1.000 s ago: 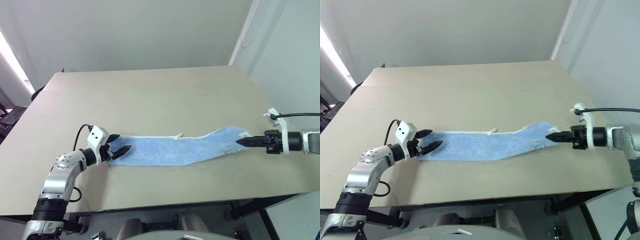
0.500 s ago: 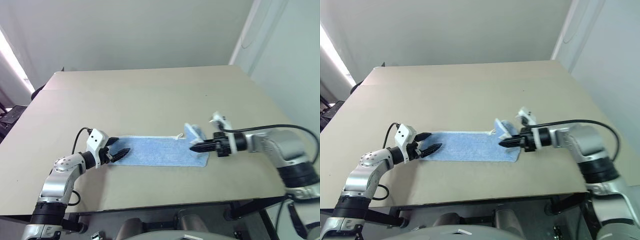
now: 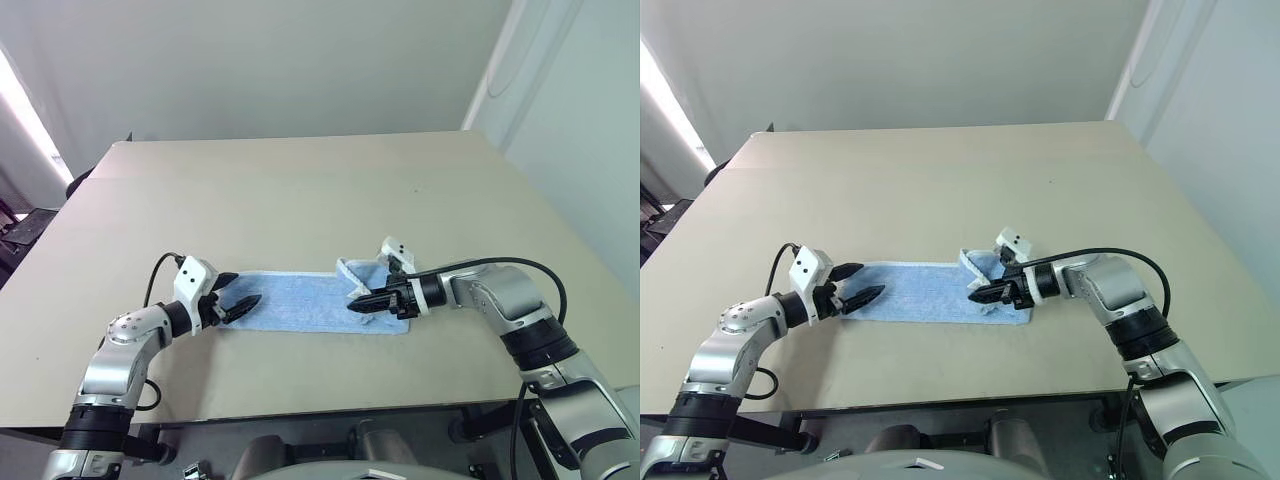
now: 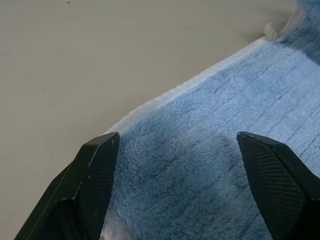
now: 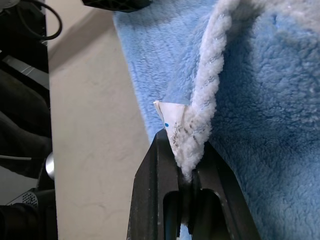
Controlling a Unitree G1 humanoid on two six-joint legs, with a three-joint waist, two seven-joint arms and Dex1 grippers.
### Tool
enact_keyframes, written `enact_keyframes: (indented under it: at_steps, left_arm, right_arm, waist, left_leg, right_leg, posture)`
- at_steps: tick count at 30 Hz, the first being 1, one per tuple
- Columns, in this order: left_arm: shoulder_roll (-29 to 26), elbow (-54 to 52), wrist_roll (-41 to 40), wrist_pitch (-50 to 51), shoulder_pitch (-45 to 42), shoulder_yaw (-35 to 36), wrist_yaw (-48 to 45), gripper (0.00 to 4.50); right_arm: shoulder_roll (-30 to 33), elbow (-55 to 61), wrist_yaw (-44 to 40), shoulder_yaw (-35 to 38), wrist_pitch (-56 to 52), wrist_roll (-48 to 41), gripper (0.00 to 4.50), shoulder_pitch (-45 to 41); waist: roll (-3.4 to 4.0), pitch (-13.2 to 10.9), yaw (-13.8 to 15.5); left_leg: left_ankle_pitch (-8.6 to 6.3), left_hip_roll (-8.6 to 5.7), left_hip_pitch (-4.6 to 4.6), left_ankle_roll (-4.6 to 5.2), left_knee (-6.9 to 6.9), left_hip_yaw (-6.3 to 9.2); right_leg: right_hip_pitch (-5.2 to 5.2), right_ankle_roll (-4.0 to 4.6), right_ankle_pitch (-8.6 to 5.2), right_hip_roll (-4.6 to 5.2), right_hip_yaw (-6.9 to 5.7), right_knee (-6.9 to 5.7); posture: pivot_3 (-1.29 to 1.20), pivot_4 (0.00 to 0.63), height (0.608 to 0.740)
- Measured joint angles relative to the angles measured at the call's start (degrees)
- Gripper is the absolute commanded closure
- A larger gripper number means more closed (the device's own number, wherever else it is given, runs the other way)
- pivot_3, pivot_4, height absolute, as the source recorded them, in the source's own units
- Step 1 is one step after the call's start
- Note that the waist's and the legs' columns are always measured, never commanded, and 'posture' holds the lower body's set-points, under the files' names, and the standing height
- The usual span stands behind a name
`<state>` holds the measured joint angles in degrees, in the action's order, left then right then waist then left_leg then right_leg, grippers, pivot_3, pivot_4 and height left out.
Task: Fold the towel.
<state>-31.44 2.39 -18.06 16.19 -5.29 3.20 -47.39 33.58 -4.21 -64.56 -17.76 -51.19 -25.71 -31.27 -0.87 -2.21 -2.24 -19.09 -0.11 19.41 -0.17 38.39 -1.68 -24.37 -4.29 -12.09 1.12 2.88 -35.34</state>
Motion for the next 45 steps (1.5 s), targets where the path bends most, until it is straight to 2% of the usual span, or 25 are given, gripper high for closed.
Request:
enact_keyframes:
  at_steps: [3,9,11,14,18,24,29,34,39,42,45]
  left_arm:
    - [-0.06,0.41,0.13,-0.23,-0.09,-0.01,0.11,0.51]
    - [-0.06,1.21,0.46,-0.38,-0.72,-0.08,0.11,0.51]
    - [-0.04,1.31,0.56,-0.40,-0.77,-0.09,0.12,0.51]
    - [-0.05,1.34,0.57,-0.42,-0.79,-0.09,0.12,0.51]
    - [-0.04,1.53,0.56,-0.41,-0.91,-0.08,0.13,0.51]
    - [-0.12,1.60,0.92,-0.60,-1.18,-0.07,0.48,0.51]
    - [-0.52,1.58,1.21,-0.71,-0.87,0.57,1.32,0.51]
    - [-1.56,1.38,1.11,1.25,-0.69,0.81,1.69,0.51]
    - [-2.29,0.34,-2.02,8.96,-0.69,4.40,3.56,0.51]
    - [-3.06,-2.60,-5.83,12.69,-0.09,7.31,3.15,0.01]
    - [-5.35,-4.90,-10.14,17.32,1.01,10.58,1.45,0.01]
  right_arm:
    - [-1.05,0.00,-0.01,-0.14,0.74,0.73,3.10,-0.34]
    - [-2.26,1.16,-1.37,-1.46,1.64,0.54,0.89,-0.55]
    - [-2.10,4.14,-2.81,0.67,1.41,-2.37,0.20,-0.08]
    - [-1.87,5.88,-3.33,5.44,1.47,-5.60,0.20,-0.14]
    - [-3.32,2.39,0.05,8.42,4.80,-4.53,0.20,-1.04]
    - [-8.34,-6.95,4.77,6.86,15.94,2.63,0.20,0.06]
    - [-10.39,-13.03,6.92,2.25,28.43,10.75,0.20,6.54]
    - [-12.49,-16.10,9.17,1.36,37.06,15.04,0.20,7.21]
    - [-13.48,-16.21,8.67,2.58,36.54,14.57,0.09,7.50]
    - [-13.56,-14.76,5.77,4.88,29.94,9.76,0.00,7.29]
    - [-13.46,-10.11,4.22,6.91,22.80,4.71,0.00,7.27]
  waist:
    - [0.00,0.00,-0.21]
    - [0.00,0.00,-0.15]
    - [0.00,0.00,-0.08]
    - [-0.02,0.01,0.00]
    - [-0.03,0.02,-0.17]
    - [-0.03,0.02,-0.24]
    - [-0.04,0.03,-0.13]
    - [-0.23,0.20,-0.46]
    - [-0.24,0.20,-0.44]
    - [-0.24,0.20,-0.41]
    - [-0.22,0.18,-0.42]
  left_leg:
    - [0.00,0.01,-0.01,0.00,0.00,0.00]
    - [0.00,0.00,0.00,0.00,0.00,0.01]
    - [0.00,0.00,0.03,0.00,0.00,0.03]
    - [0.00,-0.02,0.02,0.00,0.00,0.03]
    - [0.00,-0.01,-0.02,0.00,0.00,0.03]
    - [0.00,0.01,-0.02,-0.01,-0.03,0.04]
    - [0.00,-0.05,0.01,-0.01,-0.03,0.02]
    - [0.01,-0.03,-0.28,-0.02,0.00,-0.03]
    - [0.01,0.03,-0.40,-0.02,0.02,0.02]
    - [0.01,0.06,-0.29,-0.02,0.02,0.04]
    - [0.01,0.06,-0.03,-0.02,0.02,0.05]
  right_leg:
    - [0.00,0.00,0.00,-0.01,0.00,-0.01]
    - [0.00,0.00,0.00,0.00,-0.01,-0.01]
    - [0.00,-0.01,0.00,0.01,-0.03,0.01]
    - [0.01,-0.01,0.00,0.03,-0.04,0.01]
    - [0.02,0.01,0.01,0.02,-0.03,-0.03]
    - [-0.01,0.00,0.01,-0.02,-0.03,-0.07]
    - [0.00,-0.01,0.01,0.08,-0.03,-0.04]
    - [0.23,0.04,0.01,0.03,0.04,-0.15]
    - [0.29,0.04,0.01,-0.08,0.04,-0.26]
    - [0.19,0.05,0.01,-0.07,0.03,-0.26]
    - [-0.13,0.06,0.01,-0.05,0.03,-0.30]
  posture:
    - [0.00,0.000,0.740]
    - [0.00,0.000,0.740]
    - [0.00,0.000,0.740]
    - [0.00,0.000,0.740]
    - [0.00,0.000,0.740]
    - [0.00,0.000,0.740]
    - [0.00,0.000,0.740]
    - [0.00,0.000,0.740]
    - [0.00,0.000,0.740]
    - [0.00,0.000,0.740]
    - [0.00,0.000,0.740]
